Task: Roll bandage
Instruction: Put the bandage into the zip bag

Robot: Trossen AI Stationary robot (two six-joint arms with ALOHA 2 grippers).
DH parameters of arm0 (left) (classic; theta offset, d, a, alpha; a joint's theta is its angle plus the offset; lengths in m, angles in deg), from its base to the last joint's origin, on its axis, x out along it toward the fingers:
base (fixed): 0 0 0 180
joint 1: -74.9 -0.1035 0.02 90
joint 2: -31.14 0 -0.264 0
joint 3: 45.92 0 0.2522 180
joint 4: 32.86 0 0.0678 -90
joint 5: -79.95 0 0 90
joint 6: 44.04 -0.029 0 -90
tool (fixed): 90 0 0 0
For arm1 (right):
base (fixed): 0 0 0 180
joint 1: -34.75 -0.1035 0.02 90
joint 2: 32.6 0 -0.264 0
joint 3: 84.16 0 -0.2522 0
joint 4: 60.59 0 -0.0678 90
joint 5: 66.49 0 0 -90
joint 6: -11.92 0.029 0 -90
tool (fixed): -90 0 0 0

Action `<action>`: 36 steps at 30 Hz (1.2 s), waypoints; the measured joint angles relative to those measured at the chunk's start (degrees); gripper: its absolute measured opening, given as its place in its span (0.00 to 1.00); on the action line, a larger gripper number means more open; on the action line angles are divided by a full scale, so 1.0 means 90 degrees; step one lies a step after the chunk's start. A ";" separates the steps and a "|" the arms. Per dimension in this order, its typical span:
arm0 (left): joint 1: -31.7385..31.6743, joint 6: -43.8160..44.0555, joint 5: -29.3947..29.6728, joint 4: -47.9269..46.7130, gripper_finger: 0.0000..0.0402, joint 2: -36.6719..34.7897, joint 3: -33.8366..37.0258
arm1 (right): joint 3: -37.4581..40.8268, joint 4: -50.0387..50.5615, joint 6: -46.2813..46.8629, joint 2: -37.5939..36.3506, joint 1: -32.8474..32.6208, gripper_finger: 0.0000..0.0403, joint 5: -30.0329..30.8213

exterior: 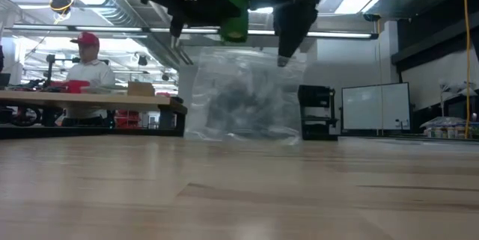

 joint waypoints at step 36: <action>0.0193 0.0552 -0.0195 -0.0304 0.21 0.0232 -0.0003 | 0.0000 -0.0936 0.0873 0.0005 0.0082 0.00 0.0661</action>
